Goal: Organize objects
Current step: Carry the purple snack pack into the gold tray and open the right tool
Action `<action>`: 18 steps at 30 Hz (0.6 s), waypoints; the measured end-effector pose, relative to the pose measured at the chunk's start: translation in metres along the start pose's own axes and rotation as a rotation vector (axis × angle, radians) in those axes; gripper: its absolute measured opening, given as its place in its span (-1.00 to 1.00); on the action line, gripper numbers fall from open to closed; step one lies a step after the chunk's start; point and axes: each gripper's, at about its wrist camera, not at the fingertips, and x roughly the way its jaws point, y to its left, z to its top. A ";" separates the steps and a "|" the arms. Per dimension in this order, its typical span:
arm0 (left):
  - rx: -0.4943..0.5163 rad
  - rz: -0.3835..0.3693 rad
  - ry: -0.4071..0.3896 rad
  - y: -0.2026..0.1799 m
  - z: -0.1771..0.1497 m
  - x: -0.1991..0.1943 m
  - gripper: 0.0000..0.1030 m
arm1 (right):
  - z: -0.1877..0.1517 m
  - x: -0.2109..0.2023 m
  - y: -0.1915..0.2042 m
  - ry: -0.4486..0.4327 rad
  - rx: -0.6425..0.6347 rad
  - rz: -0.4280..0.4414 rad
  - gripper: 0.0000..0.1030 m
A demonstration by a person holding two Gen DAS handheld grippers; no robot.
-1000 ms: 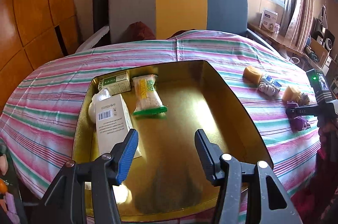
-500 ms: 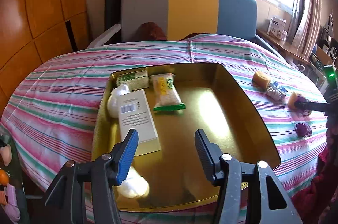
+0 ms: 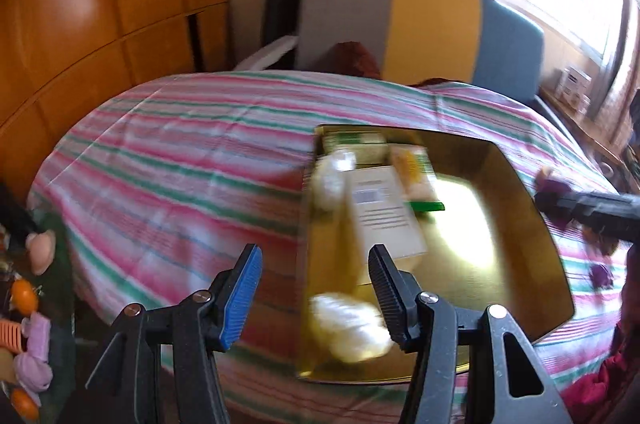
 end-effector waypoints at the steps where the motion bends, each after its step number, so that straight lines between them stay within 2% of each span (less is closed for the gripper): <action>1: -0.014 0.010 0.006 0.007 -0.002 0.001 0.09 | 0.001 0.012 0.013 0.017 -0.023 0.013 -0.33; 5: -0.050 0.024 0.028 0.022 -0.008 0.007 0.09 | 0.005 0.077 0.060 0.120 -0.076 0.023 -0.32; 9: -0.047 0.010 0.040 0.022 -0.010 0.011 0.09 | 0.008 0.130 0.074 0.219 -0.042 0.011 -0.32; 13: -0.047 0.005 0.059 0.022 -0.013 0.016 0.09 | 0.010 0.151 0.087 0.238 -0.028 0.048 -0.27; 18: -0.040 0.007 0.056 0.019 -0.014 0.015 0.09 | 0.010 0.149 0.090 0.217 -0.022 0.059 -0.23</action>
